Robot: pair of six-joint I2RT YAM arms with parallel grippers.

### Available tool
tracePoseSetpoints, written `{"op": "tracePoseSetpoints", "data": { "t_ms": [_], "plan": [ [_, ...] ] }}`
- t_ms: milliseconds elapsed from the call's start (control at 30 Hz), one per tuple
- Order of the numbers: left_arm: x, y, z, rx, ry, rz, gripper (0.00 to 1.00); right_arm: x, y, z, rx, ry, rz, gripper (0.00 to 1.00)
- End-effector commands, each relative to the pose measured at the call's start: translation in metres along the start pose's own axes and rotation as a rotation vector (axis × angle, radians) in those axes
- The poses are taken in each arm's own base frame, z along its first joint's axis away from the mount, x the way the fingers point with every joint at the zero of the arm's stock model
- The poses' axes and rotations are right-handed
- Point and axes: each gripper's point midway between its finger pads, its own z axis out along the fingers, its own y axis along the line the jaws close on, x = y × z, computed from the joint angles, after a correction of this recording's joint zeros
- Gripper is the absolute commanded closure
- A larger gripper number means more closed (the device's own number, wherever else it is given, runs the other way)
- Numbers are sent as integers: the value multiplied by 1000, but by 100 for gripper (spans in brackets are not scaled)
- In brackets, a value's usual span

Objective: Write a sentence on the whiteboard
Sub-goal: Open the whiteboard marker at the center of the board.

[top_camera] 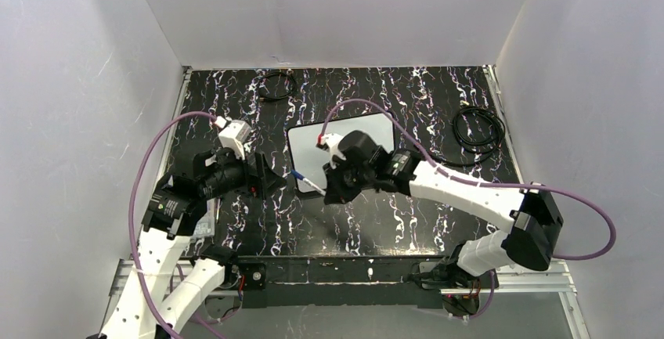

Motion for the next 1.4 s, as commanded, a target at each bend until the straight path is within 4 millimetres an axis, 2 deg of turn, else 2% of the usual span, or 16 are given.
{"op": "tracePoseSetpoints", "data": {
  "t_ms": [0,233,500,800,900,967,1167,1233,1267,1333,1367],
  "plan": [
    [7,-29,-13,223,26,379,24,16,20,-40,-225,117,12,99],
    [50,-33,1,326,142,464,28,38,56,-72,-455,222,40,99],
    [84,-58,3,484,267,547,29,50,65,-91,-504,310,53,99],
    [118,-63,9,519,396,647,28,53,71,-100,-537,367,45,99],
    [125,-68,14,532,432,672,31,53,72,-101,-545,378,40,99],
    [129,-71,17,540,458,679,45,51,74,-103,-561,376,35,99],
    [135,-77,23,544,493,709,97,50,69,-100,-535,359,17,99],
    [134,-78,25,540,476,706,100,50,61,-95,-487,348,15,99],
    [133,-79,26,539,454,702,100,49,56,-93,-460,338,25,94],
    [130,-82,28,544,401,684,100,45,45,-90,-425,298,47,75],
    [130,-84,30,553,377,670,100,40,40,-90,-410,262,60,62]
  ]
}}
